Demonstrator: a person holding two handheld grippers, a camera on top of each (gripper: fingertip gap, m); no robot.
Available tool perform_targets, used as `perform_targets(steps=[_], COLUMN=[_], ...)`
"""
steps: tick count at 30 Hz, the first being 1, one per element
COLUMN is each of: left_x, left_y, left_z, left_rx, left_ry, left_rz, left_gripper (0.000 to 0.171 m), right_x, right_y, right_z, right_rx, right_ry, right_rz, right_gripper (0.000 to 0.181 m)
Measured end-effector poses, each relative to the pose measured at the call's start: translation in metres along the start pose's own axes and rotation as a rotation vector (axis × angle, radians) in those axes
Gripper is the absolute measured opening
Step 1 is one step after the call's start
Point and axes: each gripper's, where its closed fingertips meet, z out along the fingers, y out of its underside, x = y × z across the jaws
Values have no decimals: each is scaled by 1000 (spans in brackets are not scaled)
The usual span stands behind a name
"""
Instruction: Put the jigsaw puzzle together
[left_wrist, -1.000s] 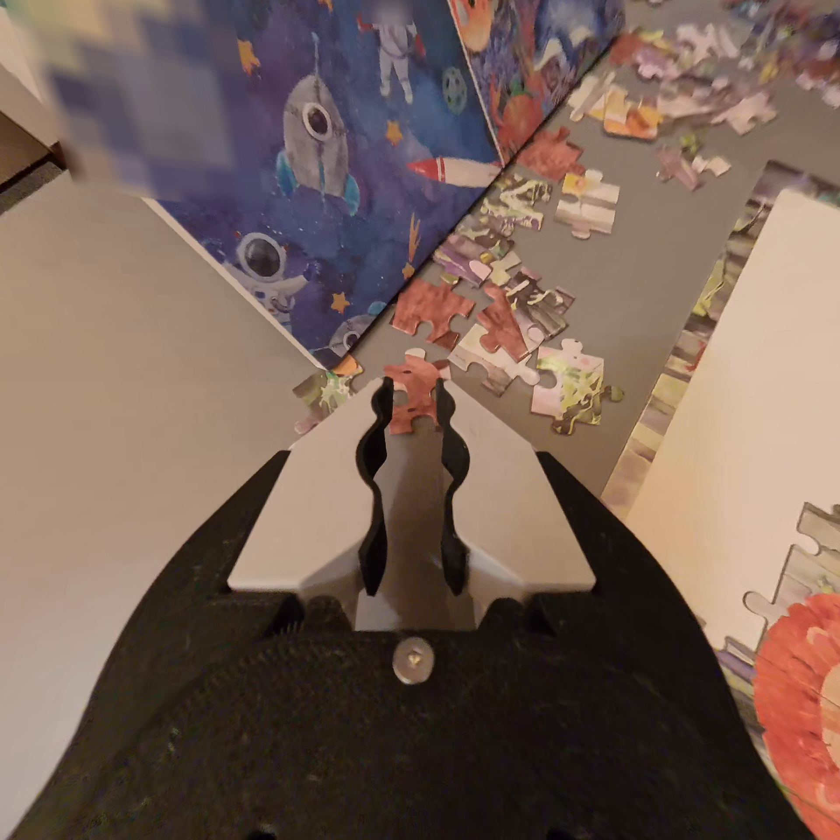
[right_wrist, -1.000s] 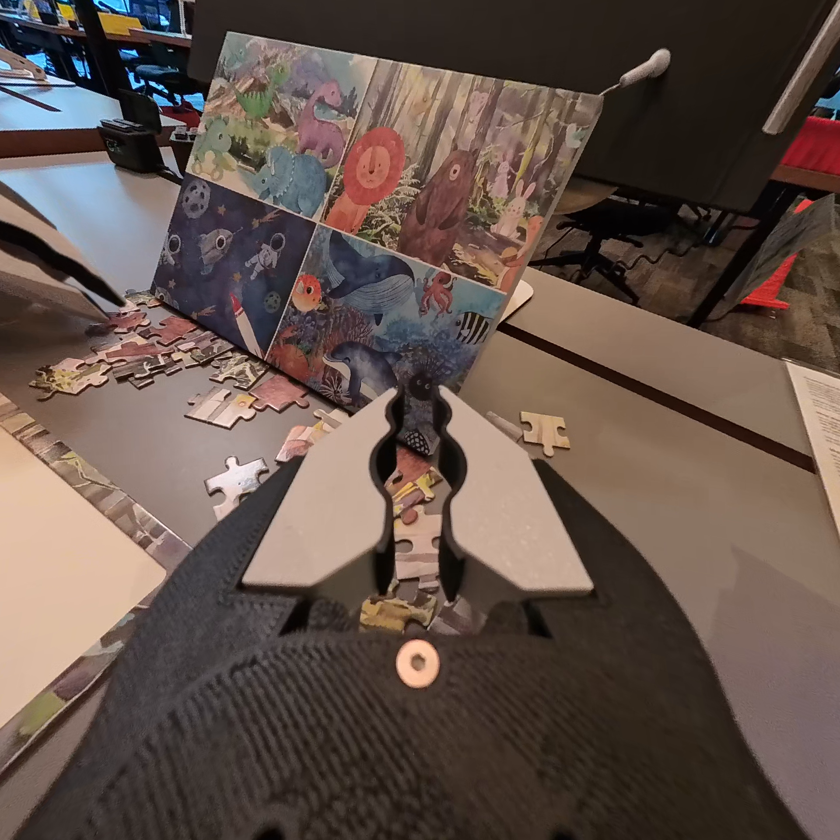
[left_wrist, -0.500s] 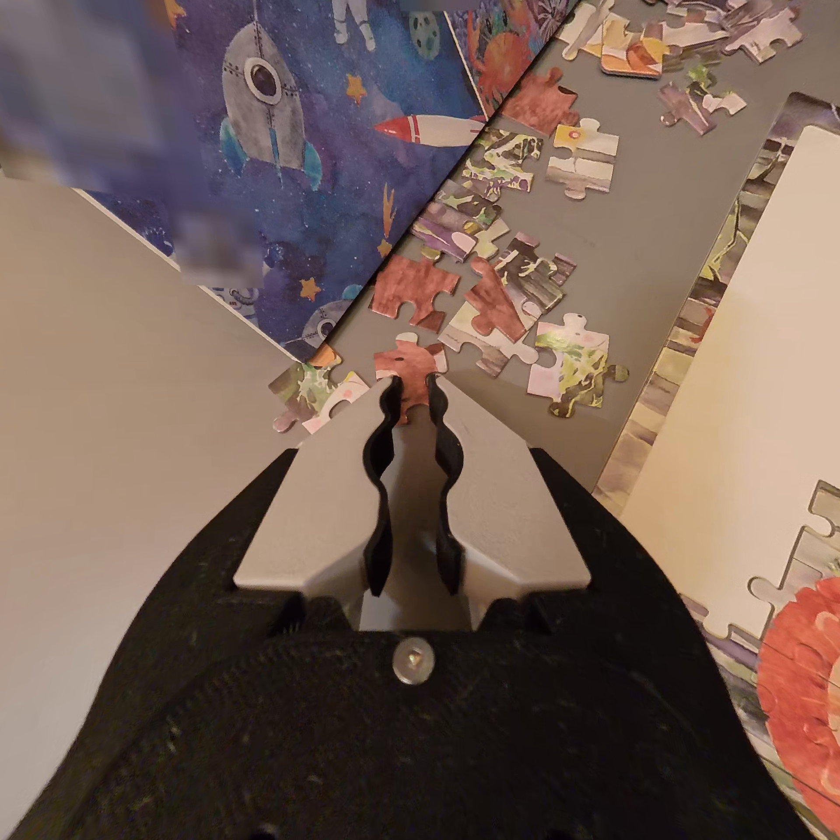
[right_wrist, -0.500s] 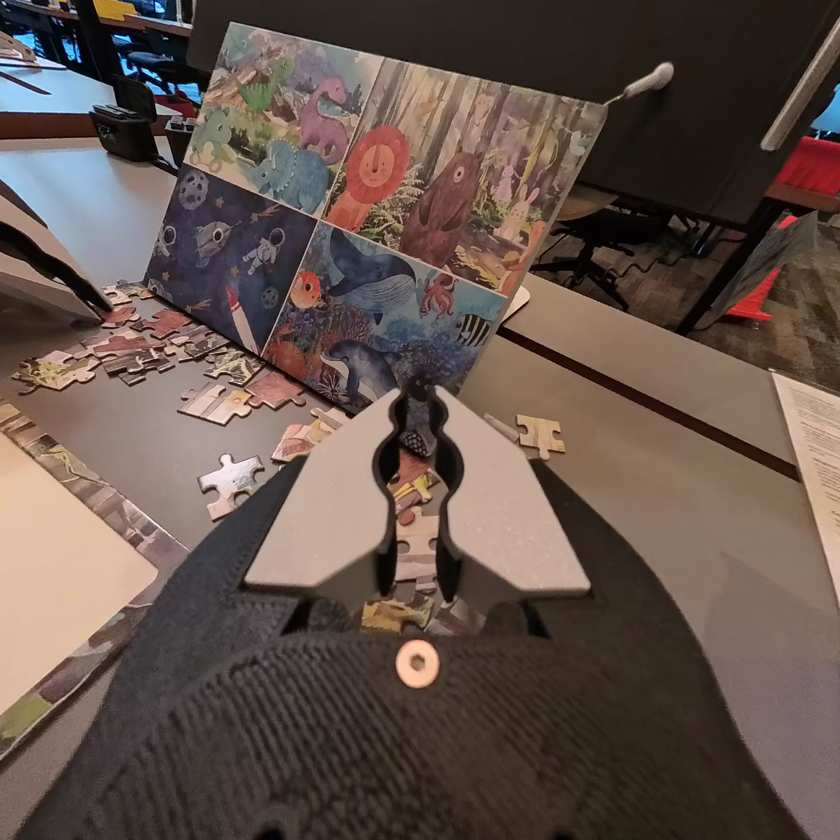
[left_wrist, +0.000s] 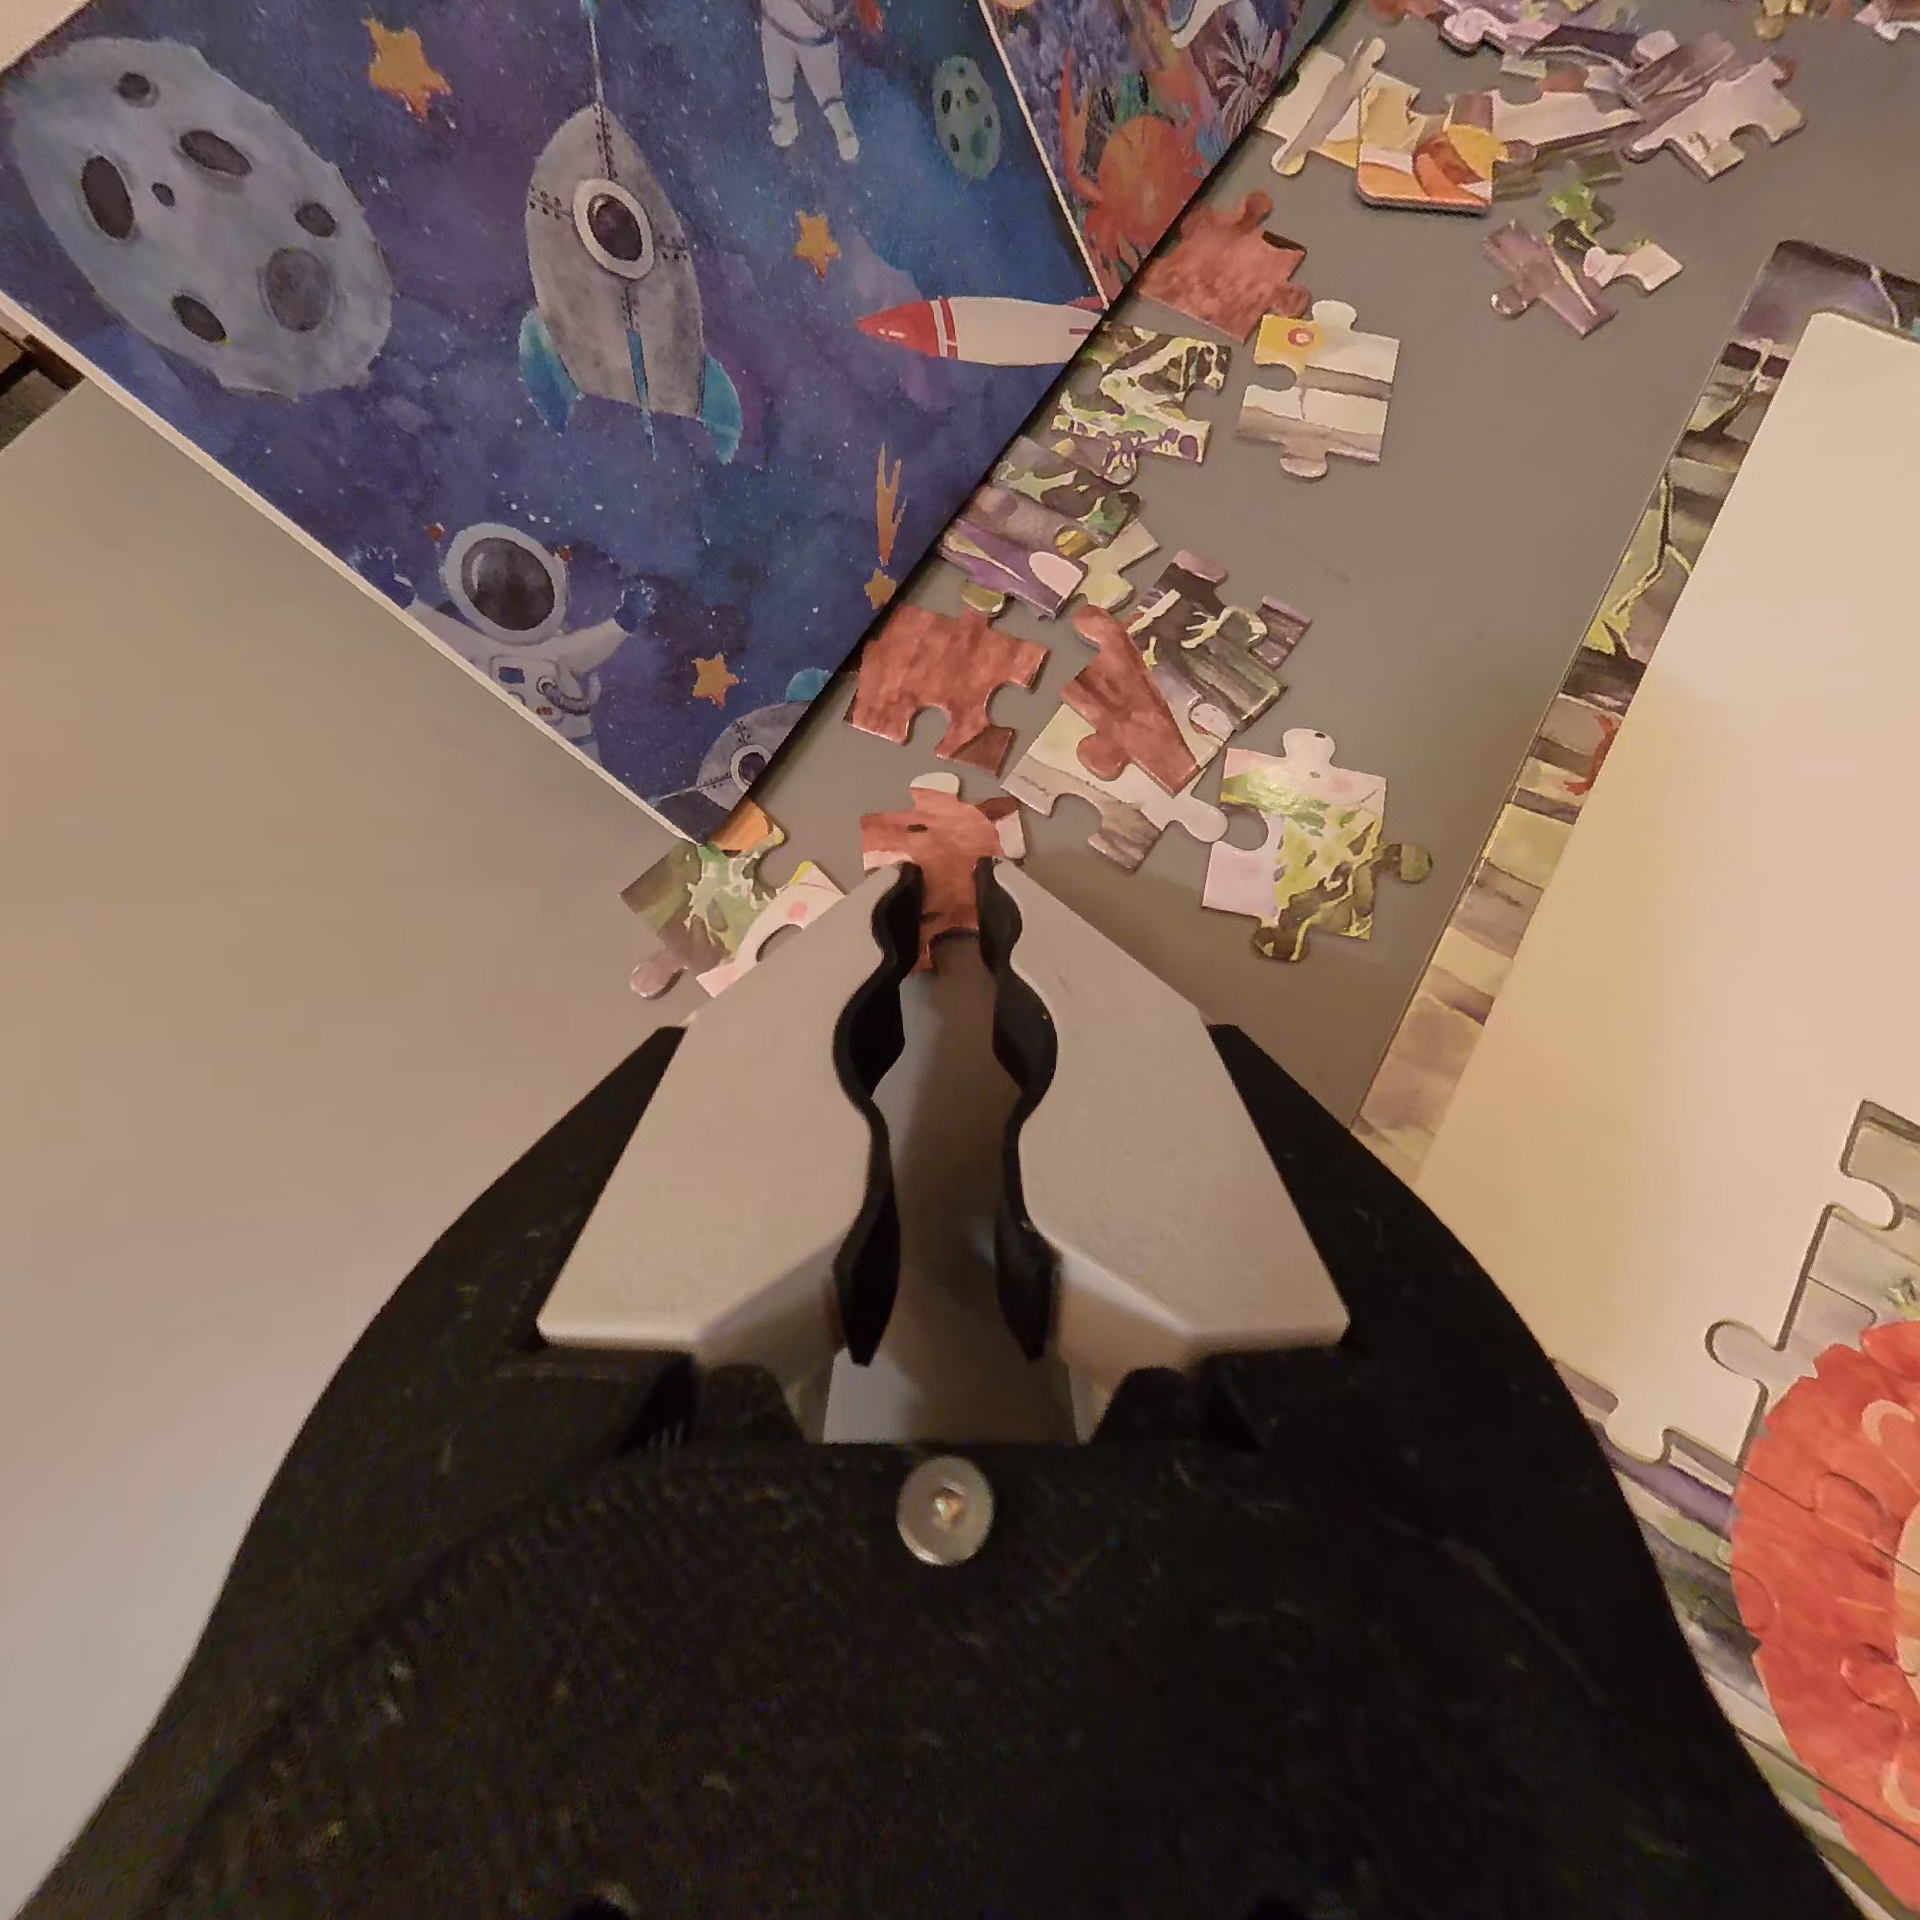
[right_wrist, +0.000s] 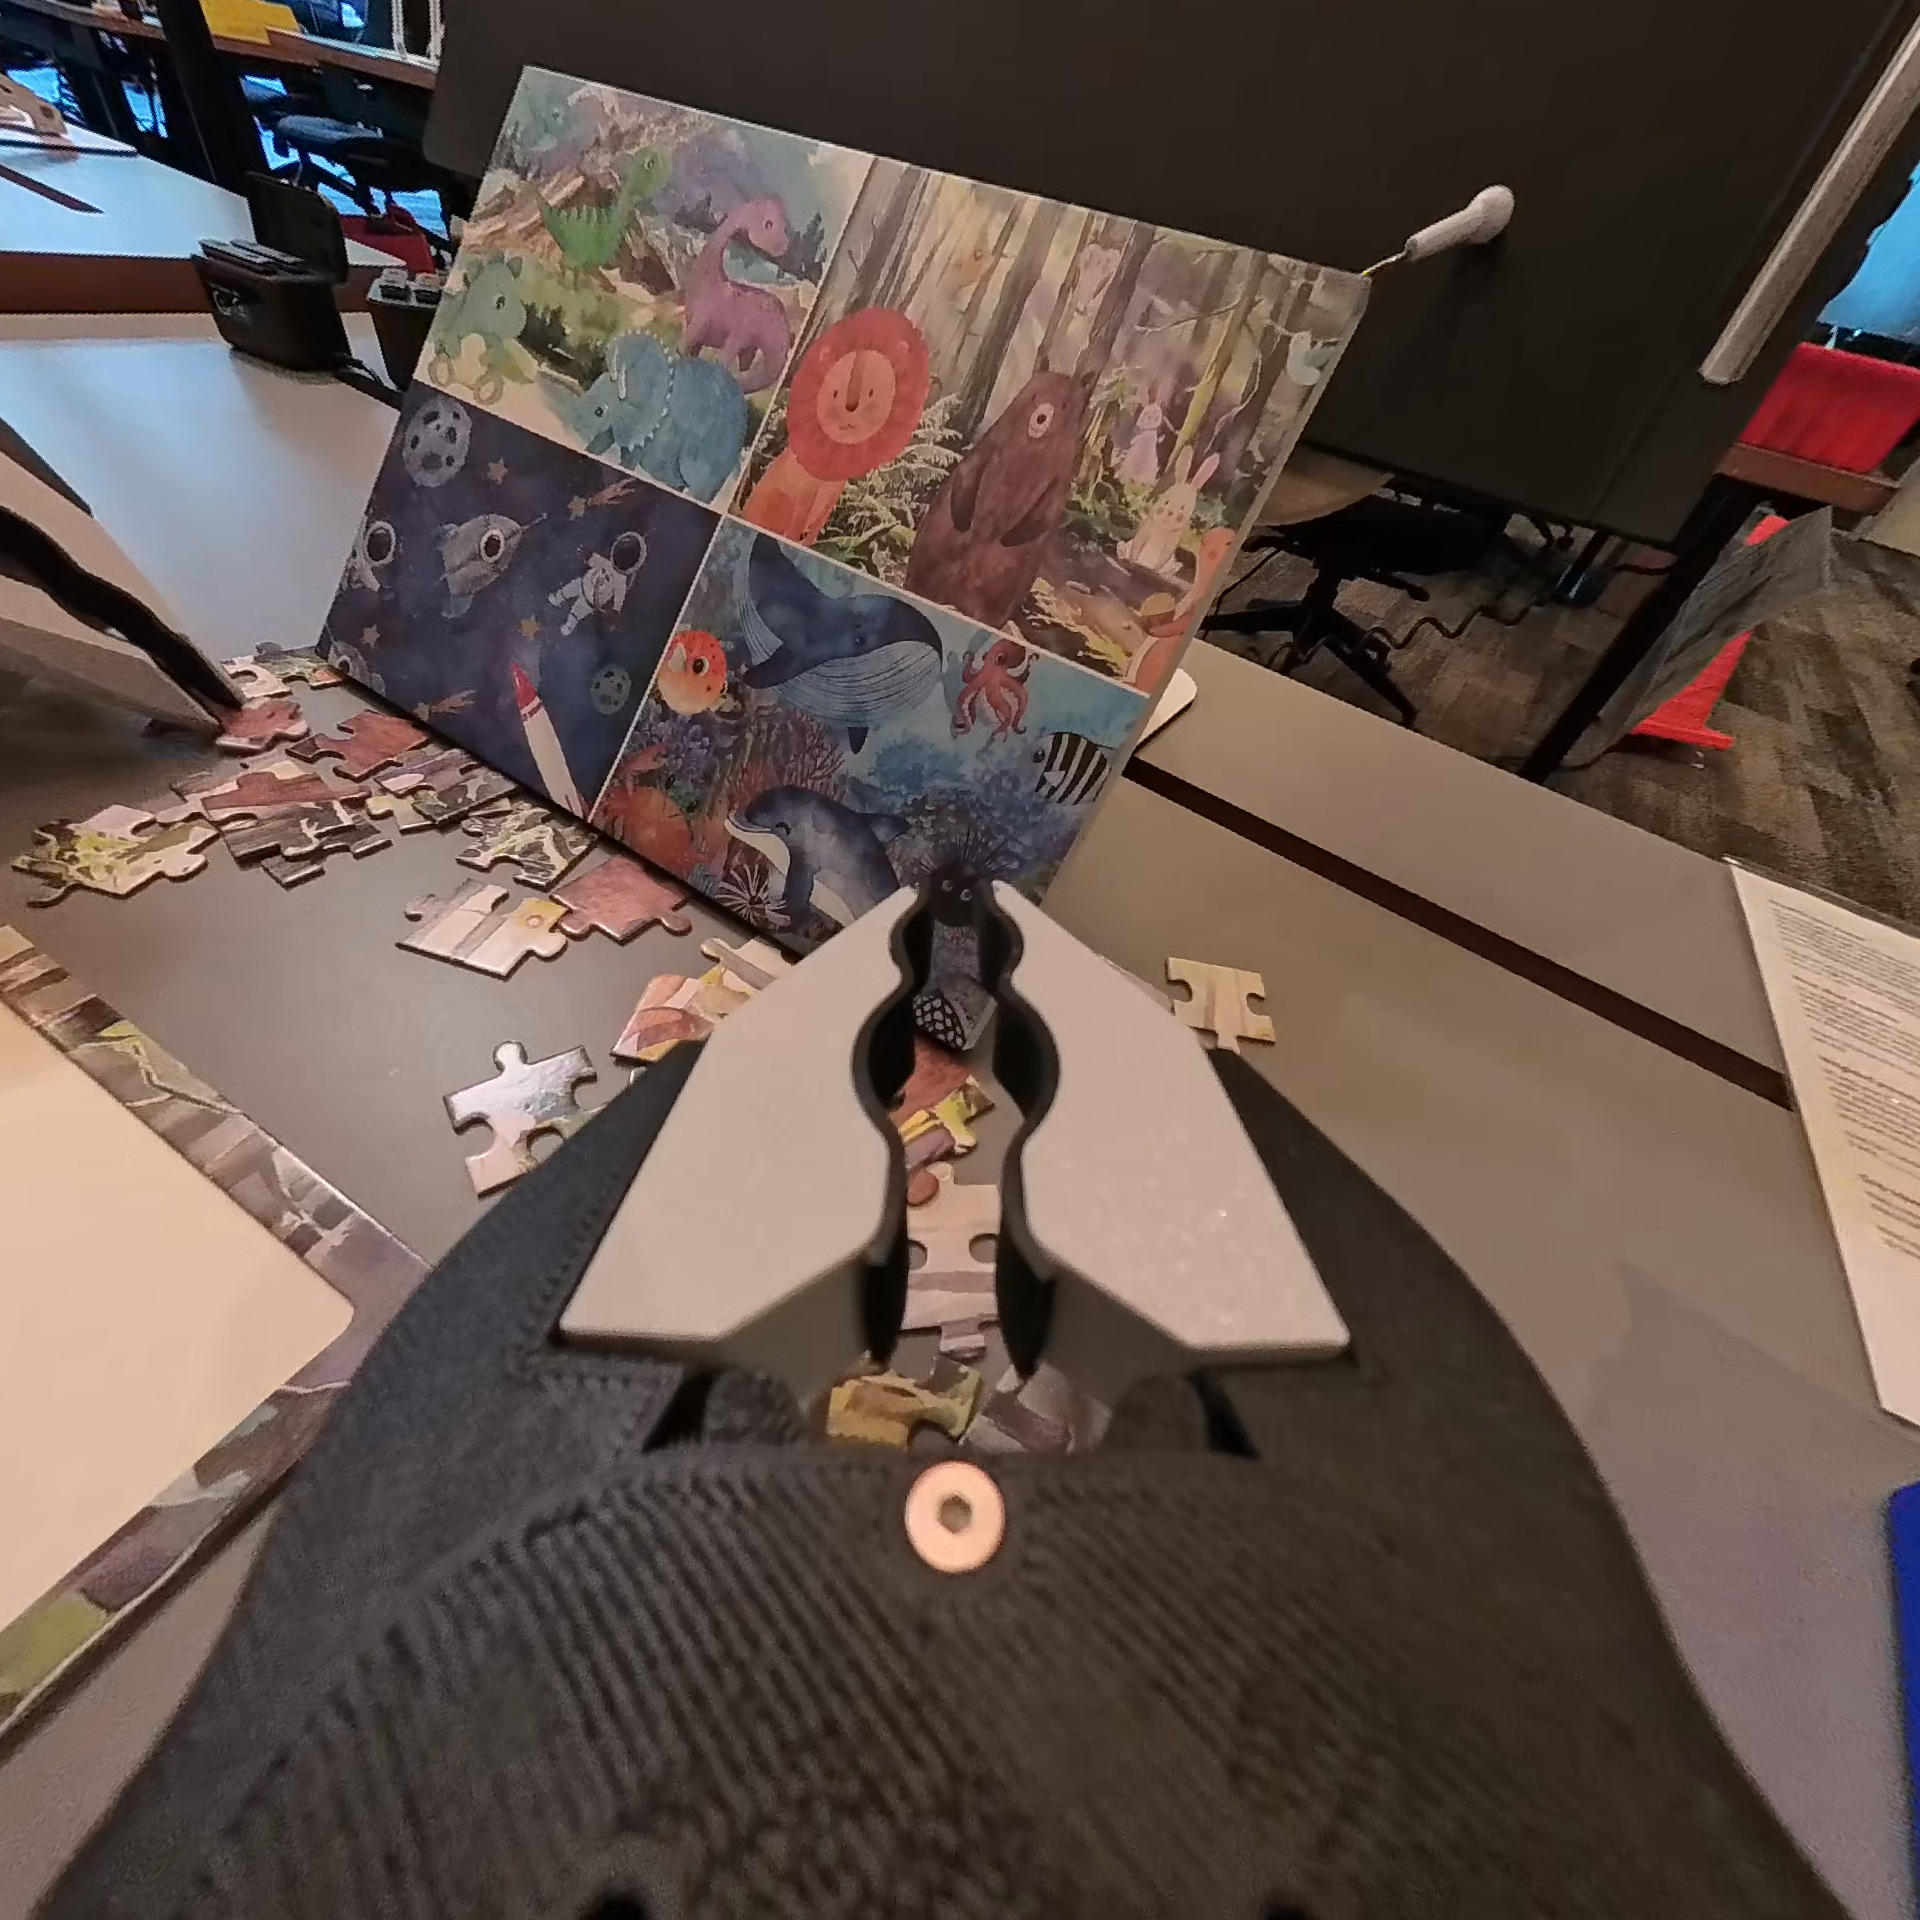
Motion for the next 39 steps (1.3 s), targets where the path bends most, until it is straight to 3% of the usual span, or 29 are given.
perform_targets(steps=[24, 39], left_x=[1, 32], left_y=[-28, -58], left_z=[-19, -29], left_rx=[164, 302], left_ry=[-21, 89], left_rz=[0, 0], left_gripper=[10, 10], right_x=[2, -14], right_y=[-13, -31], right_z=[-6, -11], right_rx=[38, 88], right_ry=[15, -22], right_rz=[4, -8], right_gripper=[5, 9])
